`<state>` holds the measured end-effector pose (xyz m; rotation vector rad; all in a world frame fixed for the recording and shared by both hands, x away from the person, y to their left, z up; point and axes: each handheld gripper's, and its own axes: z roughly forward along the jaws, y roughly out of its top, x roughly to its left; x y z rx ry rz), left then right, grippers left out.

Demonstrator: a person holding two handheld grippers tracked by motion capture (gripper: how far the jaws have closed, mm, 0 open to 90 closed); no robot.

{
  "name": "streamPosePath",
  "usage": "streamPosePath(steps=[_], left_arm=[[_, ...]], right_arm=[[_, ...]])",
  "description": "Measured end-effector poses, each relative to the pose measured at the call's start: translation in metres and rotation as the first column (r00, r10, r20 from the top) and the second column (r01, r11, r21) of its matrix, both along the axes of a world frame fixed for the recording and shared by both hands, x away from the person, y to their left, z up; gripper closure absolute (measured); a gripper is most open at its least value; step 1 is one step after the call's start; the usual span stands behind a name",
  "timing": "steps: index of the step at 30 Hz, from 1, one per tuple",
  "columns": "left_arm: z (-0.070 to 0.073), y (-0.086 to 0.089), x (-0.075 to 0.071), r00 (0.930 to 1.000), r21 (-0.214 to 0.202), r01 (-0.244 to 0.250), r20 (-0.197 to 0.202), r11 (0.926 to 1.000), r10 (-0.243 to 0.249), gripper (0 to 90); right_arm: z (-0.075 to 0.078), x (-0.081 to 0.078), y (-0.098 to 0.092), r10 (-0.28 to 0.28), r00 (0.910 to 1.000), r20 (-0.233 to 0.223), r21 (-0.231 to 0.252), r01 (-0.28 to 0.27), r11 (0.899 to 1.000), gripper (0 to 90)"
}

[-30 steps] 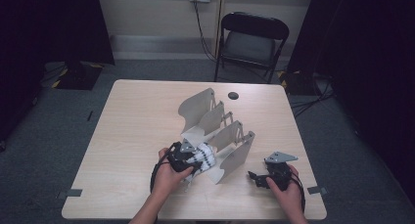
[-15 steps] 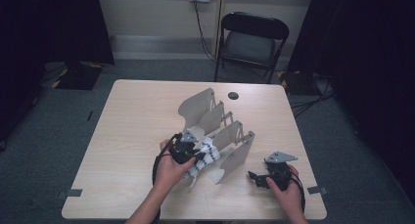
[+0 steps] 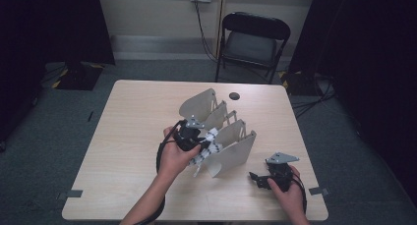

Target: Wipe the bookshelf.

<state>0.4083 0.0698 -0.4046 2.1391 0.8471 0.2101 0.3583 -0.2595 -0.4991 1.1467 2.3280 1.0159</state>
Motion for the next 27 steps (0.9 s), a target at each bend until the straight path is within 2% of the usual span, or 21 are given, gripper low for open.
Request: streamPosePath(steps=[4, 8, 13, 19, 21, 24, 27], left_arm=[[-0.006, 0.002, -0.003, 0.9999, -0.026, 0.01, -0.01, 0.9996, -0.01, 79.7], [-0.005, 0.001, -0.007, 0.9995, -0.037, 0.027, -0.014, 0.9989, -0.028, 79.8], [-0.006, 0.001, -0.011, 0.9986, -0.036, 0.05, -0.016, 0.9981, -0.05, 79.8], [-0.006, 0.008, -0.007, 0.9999, -0.016, 0.009, -0.006, 0.9998, -0.009, 79.7], [-0.005, 0.013, -0.004, 0.9998, -0.02, -0.02, -0.006, 0.9996, 0.02, 79.8], [-0.001, 0.018, 0.0, 0.9993, -0.025, -0.038, -0.002, 0.999, 0.038, 79.8], [0.005, 0.018, 0.003, 0.9991, 0.009, -0.038, 0.017, 0.9992, 0.038, 79.8]], right_arm=[[0.0, 0.0, 0.0, 0.0, 1.0, 0.0, 0.0, 0.0, 1.0, 13.6], [0.0, 0.0, 0.0, -0.001, 1.0, 0.0, 0.0, 0.001, 1.0, 13.6], [0.0, 0.0, 0.0, -0.001, 1.0, 0.001, 0.0, 0.001, 1.0, 13.6], [0.0, -0.001, 0.0, 0.0, 1.0, 0.0, -0.001, 0.0, 1.0, 13.6], [0.0, -0.001, 0.0, 0.0, 1.0, 0.0, 0.0, 0.0, 1.0, 13.6], [0.0, -0.001, 0.0, -0.001, 1.0, 0.0, 0.0, 0.001, 1.0, 13.6], [0.0, -0.001, 0.0, -0.001, 1.0, -0.001, 0.0, 0.001, 1.0, 13.6]])
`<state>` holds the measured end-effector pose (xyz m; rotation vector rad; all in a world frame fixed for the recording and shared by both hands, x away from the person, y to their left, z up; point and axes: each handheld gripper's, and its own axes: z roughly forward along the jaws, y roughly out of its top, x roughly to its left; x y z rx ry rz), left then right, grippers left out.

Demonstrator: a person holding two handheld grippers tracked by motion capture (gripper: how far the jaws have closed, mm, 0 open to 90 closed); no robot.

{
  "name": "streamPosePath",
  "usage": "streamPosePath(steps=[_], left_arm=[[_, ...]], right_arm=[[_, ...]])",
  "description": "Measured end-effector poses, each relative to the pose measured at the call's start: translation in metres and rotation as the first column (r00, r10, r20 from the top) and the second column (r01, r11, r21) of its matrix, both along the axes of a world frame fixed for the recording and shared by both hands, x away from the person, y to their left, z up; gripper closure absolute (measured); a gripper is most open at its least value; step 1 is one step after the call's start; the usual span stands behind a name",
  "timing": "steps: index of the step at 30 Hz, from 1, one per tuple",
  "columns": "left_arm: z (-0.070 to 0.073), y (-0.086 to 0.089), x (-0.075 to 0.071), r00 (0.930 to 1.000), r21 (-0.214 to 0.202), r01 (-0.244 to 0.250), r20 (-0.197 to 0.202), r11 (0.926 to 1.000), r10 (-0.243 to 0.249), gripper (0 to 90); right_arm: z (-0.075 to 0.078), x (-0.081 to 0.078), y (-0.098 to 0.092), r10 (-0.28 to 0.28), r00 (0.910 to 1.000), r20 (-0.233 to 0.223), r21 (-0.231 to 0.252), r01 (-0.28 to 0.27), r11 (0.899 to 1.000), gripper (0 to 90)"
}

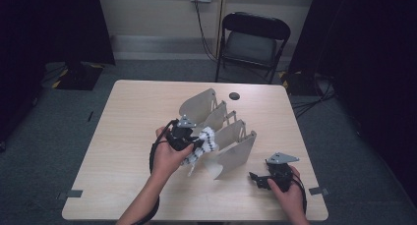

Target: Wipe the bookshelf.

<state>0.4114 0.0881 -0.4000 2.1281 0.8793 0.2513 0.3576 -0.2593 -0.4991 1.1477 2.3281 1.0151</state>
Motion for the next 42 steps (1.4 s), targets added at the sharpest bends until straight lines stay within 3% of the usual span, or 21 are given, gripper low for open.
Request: streamPosePath(steps=[4, 14, 21, 29, 32, 36, 42], left_arm=[[0.002, 0.0, 0.002, 0.9999, 0.006, -0.008, -0.014, 1.0, 0.008, 79.7], [-0.014, 0.013, -0.005, 0.9993, 0.001, -0.023, -0.029, 0.9997, 0.023, 79.8], [0.012, 0.02, -0.008, 0.9997, -0.041, -0.019, 0.015, 0.999, 0.02, 79.8], [0.055, -0.001, -0.004, 0.9941, -0.099, 0.025, 0.108, 0.9948, -0.014, 79.8], [0.064, -0.012, 0.0, 0.9914, -0.111, 0.03, 0.13, 0.9933, -0.016, 79.7], [0.066, -0.029, 0.011, 0.9904, -0.092, 0.035, 0.137, 0.9951, -0.022, 79.7], [0.054, -0.055, 0.022, 0.9915, -0.033, 0.075, 0.109, 0.9966, -0.071, 79.8]], right_arm=[[0.0, 0.0, 0.0, 0.0, 1.0, 0.0, 0.0, 0.0, 1.0, 13.6], [0.0, -0.001, 0.0, -0.003, 1.0, -0.002, 0.0, 0.003, 1.0, 13.6], [0.0, -0.001, 0.001, -0.009, 1.0, -0.001, 0.0, 0.009, 1.0, 13.7], [0.0, -0.002, 0.001, -0.01, 1.0, -0.001, 0.001, 0.01, 1.0, 13.6], [0.0, -0.002, 0.001, -0.01, 1.0, -0.001, 0.001, 0.01, 1.0, 13.6], [0.0, -0.002, 0.001, -0.01, 1.0, -0.001, 0.002, 0.01, 1.0, 13.5], [0.0, -0.002, 0.001, -0.011, 0.9999, -0.003, 0.002, 0.011, 1.0, 13.5]])
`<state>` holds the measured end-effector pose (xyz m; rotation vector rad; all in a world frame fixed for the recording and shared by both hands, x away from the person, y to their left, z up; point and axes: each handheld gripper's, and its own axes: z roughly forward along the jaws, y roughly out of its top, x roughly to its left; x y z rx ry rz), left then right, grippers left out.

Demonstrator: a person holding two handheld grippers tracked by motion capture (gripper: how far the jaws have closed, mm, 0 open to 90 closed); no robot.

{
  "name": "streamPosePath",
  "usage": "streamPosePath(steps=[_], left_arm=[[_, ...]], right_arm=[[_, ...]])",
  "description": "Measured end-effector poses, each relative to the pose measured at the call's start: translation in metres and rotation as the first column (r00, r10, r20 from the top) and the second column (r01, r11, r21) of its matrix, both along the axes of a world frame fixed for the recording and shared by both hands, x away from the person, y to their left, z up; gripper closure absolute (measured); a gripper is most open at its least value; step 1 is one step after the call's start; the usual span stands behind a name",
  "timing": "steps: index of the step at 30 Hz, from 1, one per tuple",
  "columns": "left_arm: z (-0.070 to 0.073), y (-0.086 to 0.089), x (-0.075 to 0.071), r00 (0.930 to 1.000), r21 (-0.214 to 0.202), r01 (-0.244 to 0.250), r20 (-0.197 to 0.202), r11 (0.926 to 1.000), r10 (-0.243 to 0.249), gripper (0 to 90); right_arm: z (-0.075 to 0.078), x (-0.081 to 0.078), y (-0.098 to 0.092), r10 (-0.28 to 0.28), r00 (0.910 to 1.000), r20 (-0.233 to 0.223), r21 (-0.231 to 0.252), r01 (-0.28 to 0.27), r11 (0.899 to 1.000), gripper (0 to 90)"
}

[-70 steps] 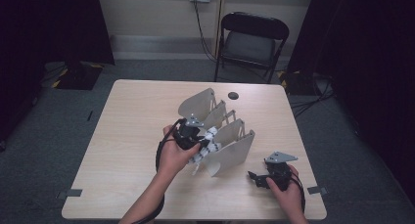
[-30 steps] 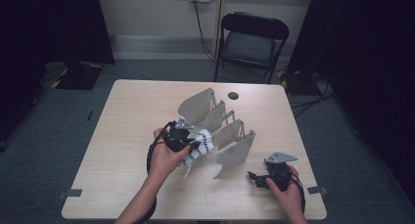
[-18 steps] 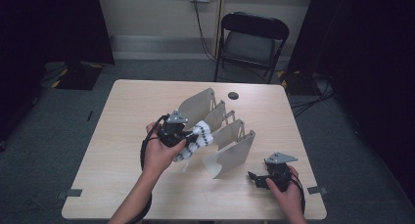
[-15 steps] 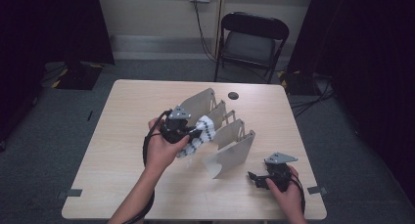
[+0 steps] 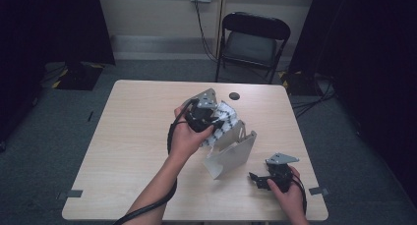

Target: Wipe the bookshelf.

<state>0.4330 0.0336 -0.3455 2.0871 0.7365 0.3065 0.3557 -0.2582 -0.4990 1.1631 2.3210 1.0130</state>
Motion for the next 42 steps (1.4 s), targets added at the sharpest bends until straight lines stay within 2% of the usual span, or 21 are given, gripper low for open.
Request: streamPosePath(steps=[5, 7, 14, 17, 20, 24, 29, 34, 39, 42], left_arm=[[-0.004, -0.003, 0.001, 0.9994, -0.02, 0.022, -0.025, 0.9996, -0.023, 80.0], [-0.004, -0.002, 0.0, 0.9992, -0.004, 0.033, -0.023, 0.9994, -0.034, 80.0], [-0.003, -0.001, -0.005, 0.998, 0.01, 0.057, -0.027, 0.9983, -0.057, 80.2], [-0.001, 0.0, -0.004, 0.9993, 0.016, 0.037, 0.0, 0.9992, -0.037, 79.9], [0.0, 0.001, 0.002, 0.9999, 0.002, 0.014, 0.01, 0.9999, -0.014, 79.7], [0.001, 0.0, 0.009, 0.9997, 0.013, -0.008, 0.025, 0.9999, 0.008, 79.7], [-0.009, -0.008, 0.008, 0.9997, 0.056, 0.024, -0.001, 0.9981, -0.024, 79.8], [-0.019, -0.005, 0.005, 0.9991, 0.008, 0.023, -0.035, 0.9997, -0.023, 80.0], [-0.029, -0.003, 0.001, 0.998, 0.029, 0.036, -0.053, 0.9989, -0.034, 80.0], [-0.038, -0.003, 0.0, 0.9972, 0.014, 0.035, -0.067, 0.9993, -0.034, 80.0]], right_arm=[[0.0, 0.0, 0.0, 0.001, 1.0, 0.0, 0.0, -0.001, 1.0, 13.5], [0.0, 0.0, 0.0, 0.002, 1.0, 0.002, -0.001, -0.002, 1.0, 13.5], [0.0, 0.001, 0.001, 0.008, 1.0, 0.002, -0.002, -0.008, 1.0, 13.5], [0.0, 0.001, 0.001, 0.008, 1.0, 0.002, -0.003, -0.008, 1.0, 13.5], [0.0, 0.001, 0.001, 0.007, 1.0, 0.002, -0.002, -0.007, 1.0, 13.5], [0.0, 0.001, 0.001, 0.007, 1.0, 0.002, -0.002, -0.007, 1.0, 13.5], [0.0, 0.001, 0.001, 0.009, 1.0, 0.003, -0.002, -0.009, 1.0, 13.5], [0.0, 0.001, 0.001, 0.011, 0.9999, 0.003, -0.003, -0.011, 1.0, 13.5], [0.0, 0.002, 0.002, 0.012, 0.9999, 0.002, -0.003, -0.012, 1.0, 13.5], [0.0, 0.002, 0.003, 0.013, 0.9999, 0.003, -0.004, -0.013, 1.0, 13.5]])
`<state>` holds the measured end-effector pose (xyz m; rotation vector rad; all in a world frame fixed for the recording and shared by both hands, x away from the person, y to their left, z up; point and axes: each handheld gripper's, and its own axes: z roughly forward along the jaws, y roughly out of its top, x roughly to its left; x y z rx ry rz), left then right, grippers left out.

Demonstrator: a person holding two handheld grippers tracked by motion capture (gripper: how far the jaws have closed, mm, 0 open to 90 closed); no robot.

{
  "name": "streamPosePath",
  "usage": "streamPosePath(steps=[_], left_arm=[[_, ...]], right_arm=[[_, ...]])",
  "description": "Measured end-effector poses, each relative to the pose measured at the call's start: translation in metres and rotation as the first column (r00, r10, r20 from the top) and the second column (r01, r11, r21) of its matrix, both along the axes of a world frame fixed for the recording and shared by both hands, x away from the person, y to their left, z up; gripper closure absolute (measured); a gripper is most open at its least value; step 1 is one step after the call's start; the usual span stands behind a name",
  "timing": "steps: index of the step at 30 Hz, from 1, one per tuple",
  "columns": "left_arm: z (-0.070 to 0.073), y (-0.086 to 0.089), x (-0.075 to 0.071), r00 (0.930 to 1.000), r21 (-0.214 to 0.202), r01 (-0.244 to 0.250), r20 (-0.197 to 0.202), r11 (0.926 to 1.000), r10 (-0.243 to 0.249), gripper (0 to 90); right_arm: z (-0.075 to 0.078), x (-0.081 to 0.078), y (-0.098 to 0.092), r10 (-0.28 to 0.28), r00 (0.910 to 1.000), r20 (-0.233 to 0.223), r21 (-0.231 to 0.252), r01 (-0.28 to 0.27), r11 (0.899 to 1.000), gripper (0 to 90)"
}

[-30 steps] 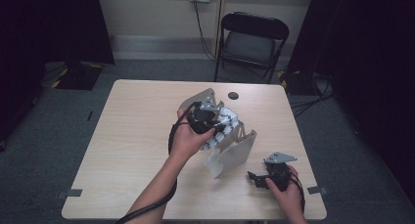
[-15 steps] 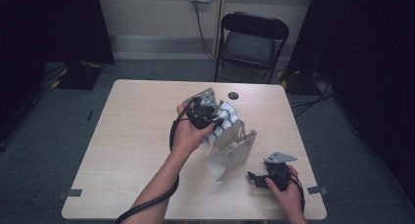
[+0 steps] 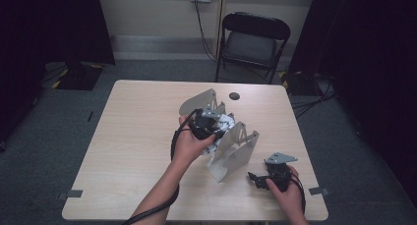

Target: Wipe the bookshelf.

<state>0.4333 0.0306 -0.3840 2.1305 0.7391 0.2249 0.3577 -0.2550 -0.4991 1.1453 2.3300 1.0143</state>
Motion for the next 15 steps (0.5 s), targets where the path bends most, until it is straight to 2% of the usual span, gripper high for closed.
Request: streamPosePath(steps=[11, 15], left_arm=[[-0.041, 0.003, -0.005, 0.9983, -0.025, -0.011, -0.057, 0.9996, 0.009, 79.9], [-0.054, 0.005, -0.006, 0.9962, -0.013, -0.021, -0.085, 0.9997, 0.02, 79.8]], right_arm=[[0.0, 0.0, 0.0, 0.004, 1.0, -0.002, 0.001, -0.004, 1.0, 13.5], [0.0, 0.0, 0.0, 0.007, 1.0, -0.001, 0.001, -0.007, 1.0, 13.5]])
